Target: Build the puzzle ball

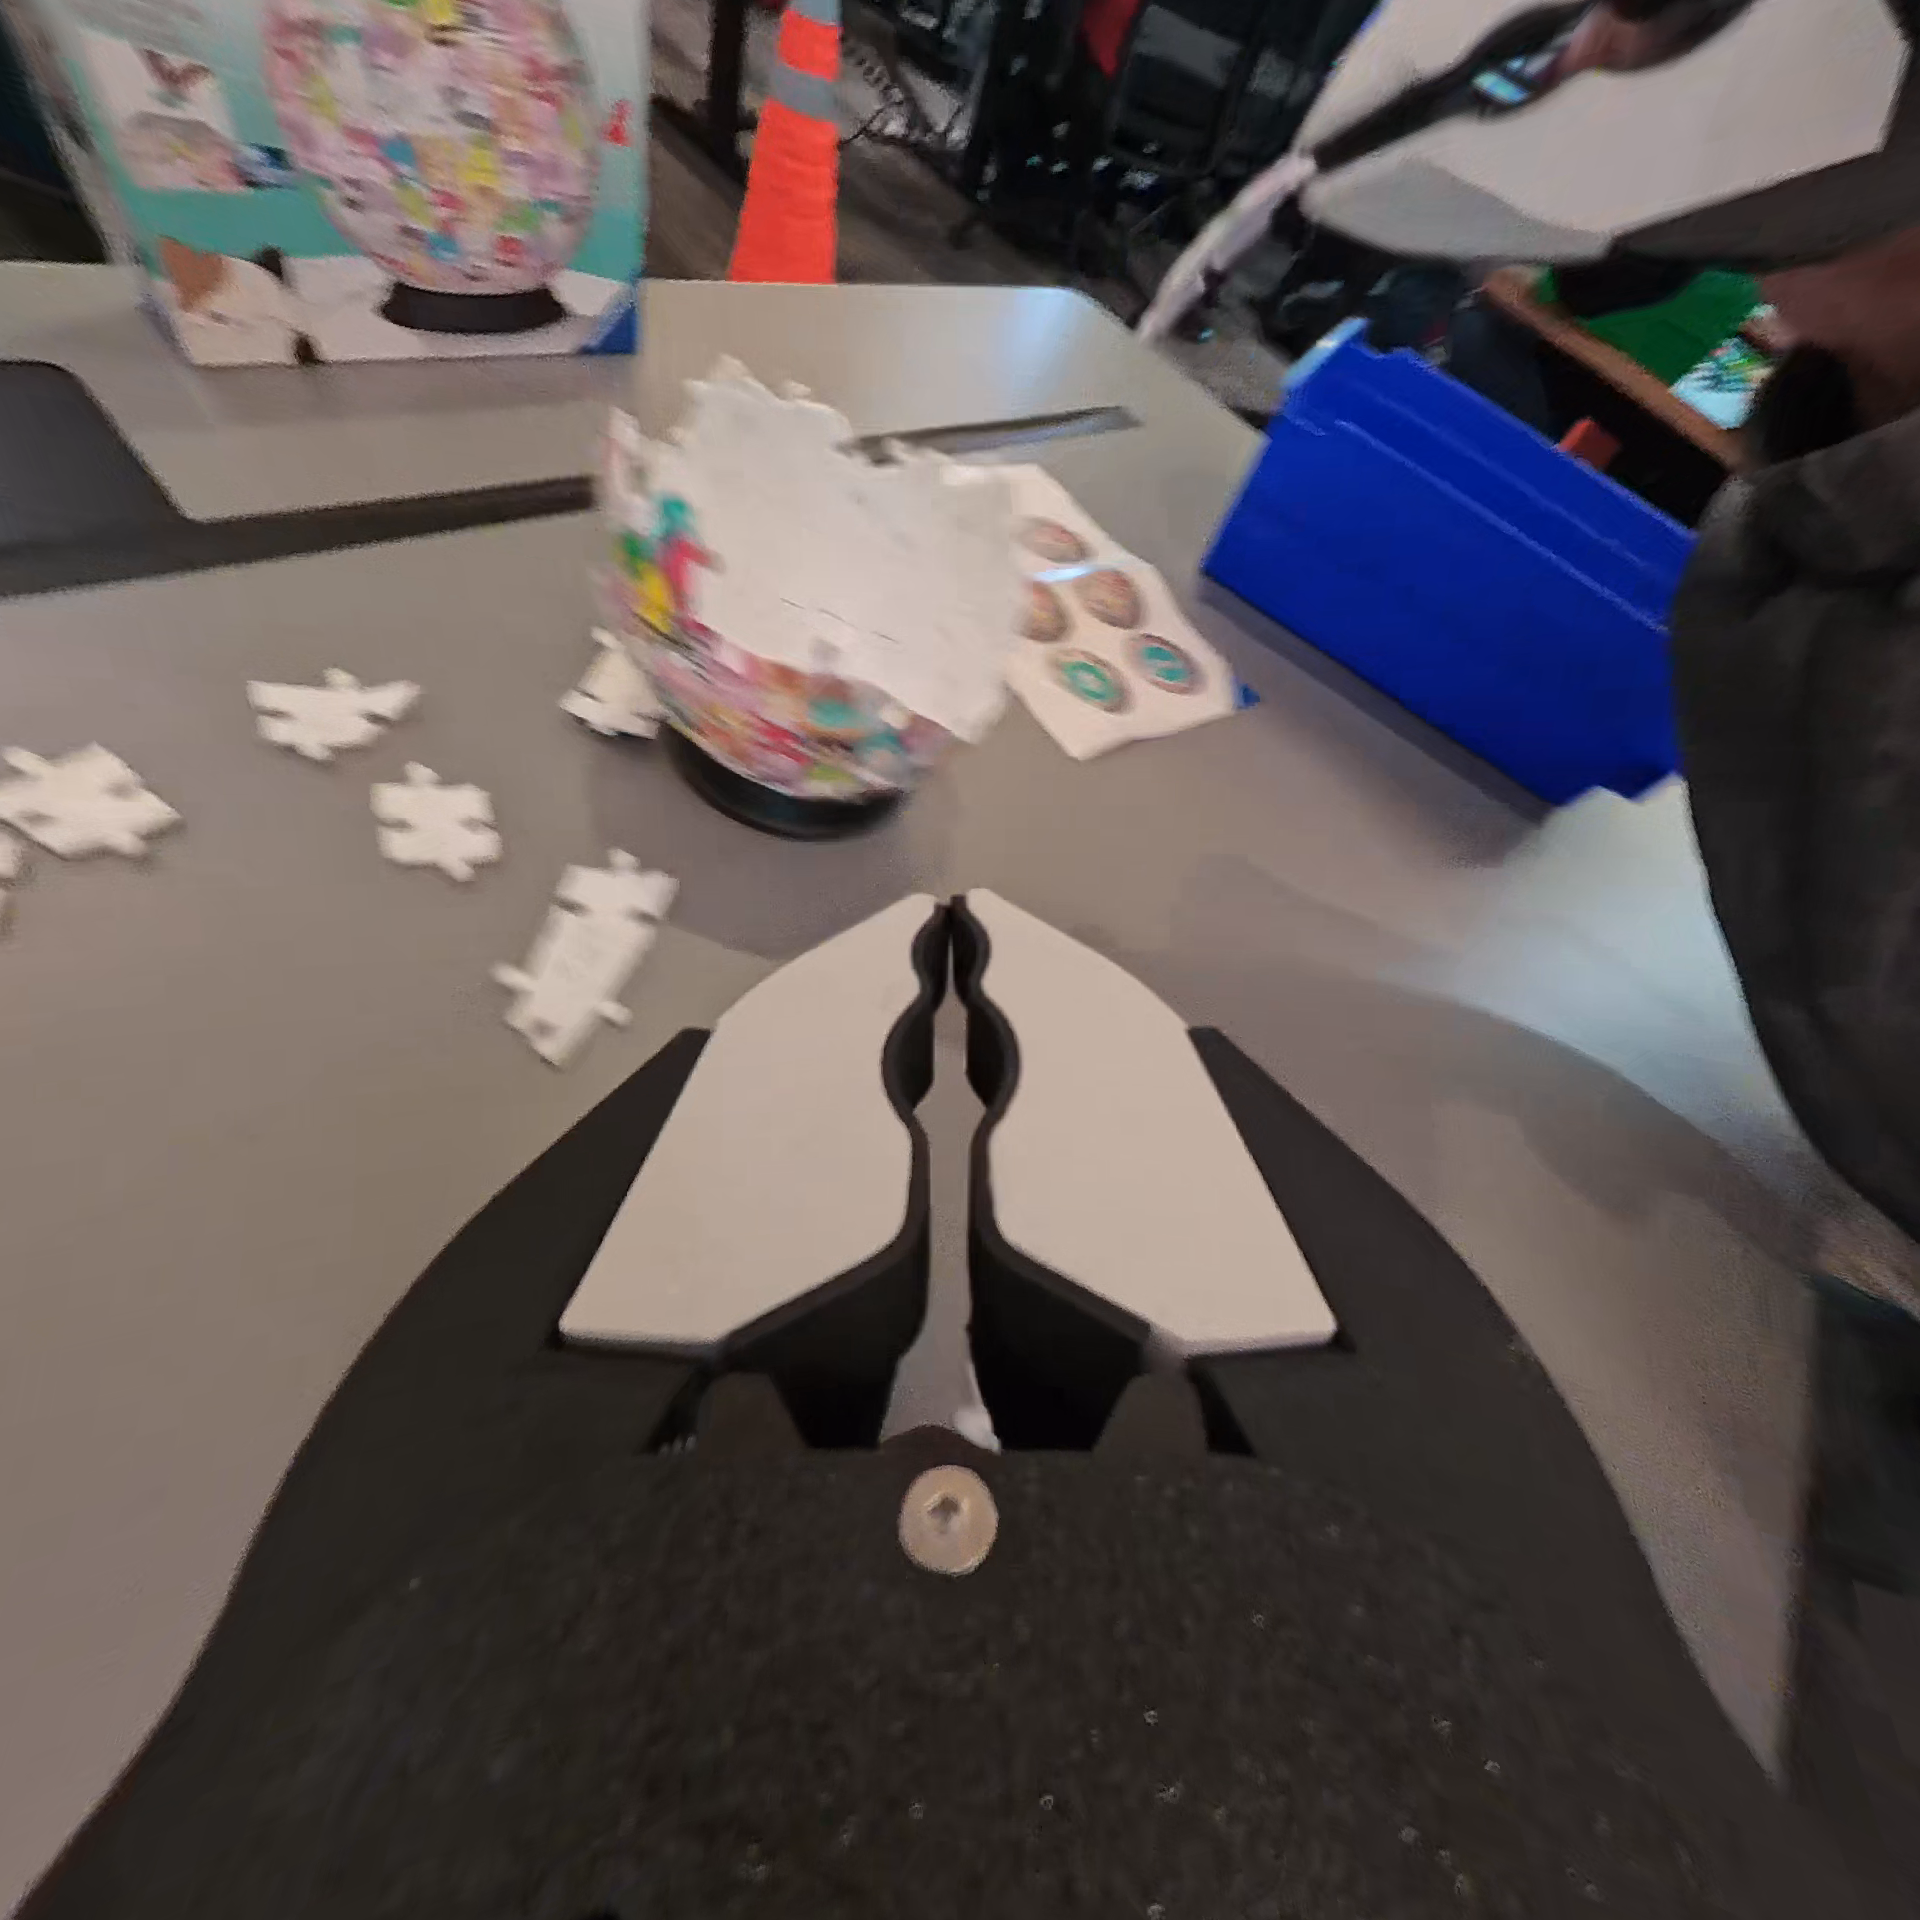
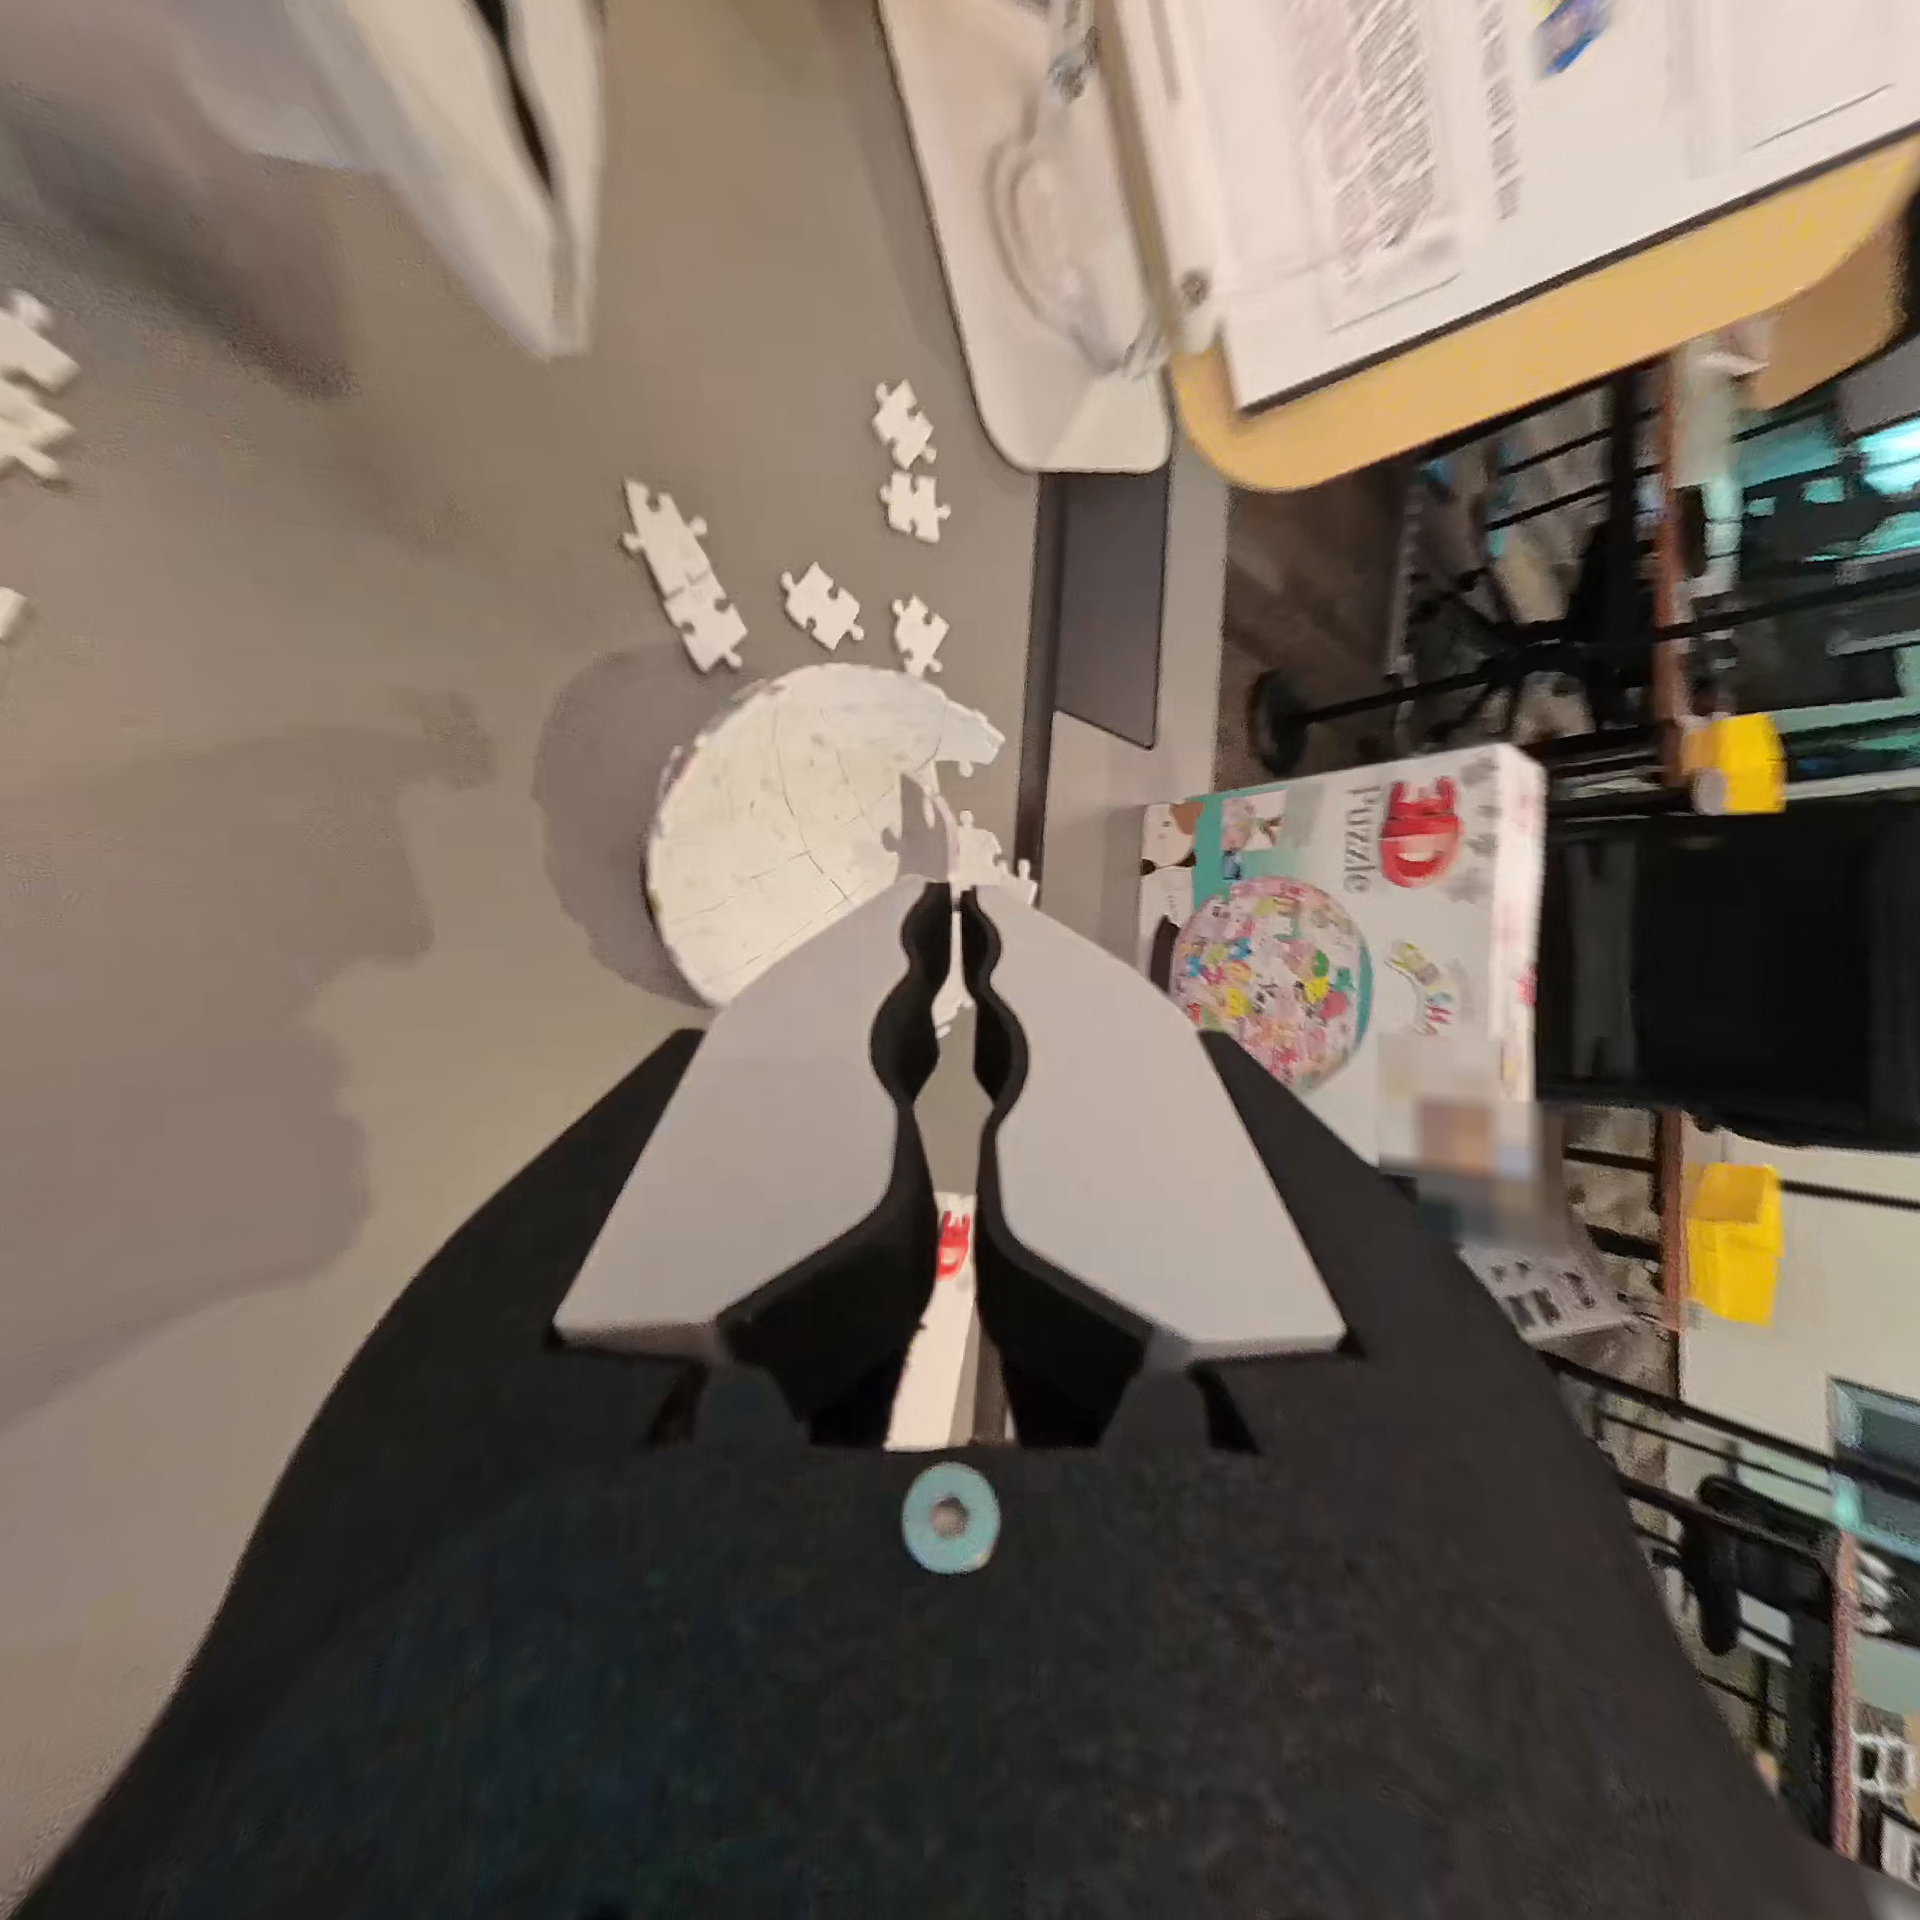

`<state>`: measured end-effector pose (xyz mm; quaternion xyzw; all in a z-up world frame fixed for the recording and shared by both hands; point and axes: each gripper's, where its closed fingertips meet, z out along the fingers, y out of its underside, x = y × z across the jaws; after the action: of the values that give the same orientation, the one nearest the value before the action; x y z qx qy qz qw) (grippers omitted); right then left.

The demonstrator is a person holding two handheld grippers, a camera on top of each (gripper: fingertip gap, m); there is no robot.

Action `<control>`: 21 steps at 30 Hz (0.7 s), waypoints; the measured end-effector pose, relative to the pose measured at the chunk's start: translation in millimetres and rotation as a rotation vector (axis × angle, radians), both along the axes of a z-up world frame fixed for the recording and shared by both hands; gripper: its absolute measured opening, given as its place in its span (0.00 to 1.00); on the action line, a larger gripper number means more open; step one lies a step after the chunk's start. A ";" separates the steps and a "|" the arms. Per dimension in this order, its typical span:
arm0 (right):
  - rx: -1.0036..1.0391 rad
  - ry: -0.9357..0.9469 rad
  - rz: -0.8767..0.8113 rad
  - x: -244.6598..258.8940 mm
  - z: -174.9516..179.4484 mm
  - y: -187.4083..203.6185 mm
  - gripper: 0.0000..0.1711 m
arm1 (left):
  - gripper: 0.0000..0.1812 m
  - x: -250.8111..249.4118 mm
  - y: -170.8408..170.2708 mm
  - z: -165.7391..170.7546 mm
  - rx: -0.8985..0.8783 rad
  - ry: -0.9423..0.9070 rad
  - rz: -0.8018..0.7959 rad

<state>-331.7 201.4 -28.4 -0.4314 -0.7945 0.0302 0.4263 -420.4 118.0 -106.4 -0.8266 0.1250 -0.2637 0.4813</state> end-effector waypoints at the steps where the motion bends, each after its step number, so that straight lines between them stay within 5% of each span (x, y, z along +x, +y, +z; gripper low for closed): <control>1: -0.017 -0.046 0.012 -11.3 -9.8 13.0 0.01 | 0.00 -11.3 24.1 -3.9 -0.019 0.036 0.023; 4: -0.049 -0.152 0.047 -39.2 -36.5 43.6 0.01 | 0.00 -42.7 91.6 -21.8 -0.078 0.140 0.077; 9: -0.090 -0.275 0.079 -65.3 -71.8 63.8 0.01 | 0.00 -40.1 163.0 -51.9 -0.139 0.127 -0.068; 21: -0.138 -0.286 0.109 -72.9 -103.0 83.3 0.01 | 0.00 -14.4 207.2 -67.1 0.027 0.186 -0.222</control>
<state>-404.6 284.7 -131.4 -0.4159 -0.8654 0.0459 0.2757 -434.8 325.1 -173.5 -0.8222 0.2631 -0.2358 0.4464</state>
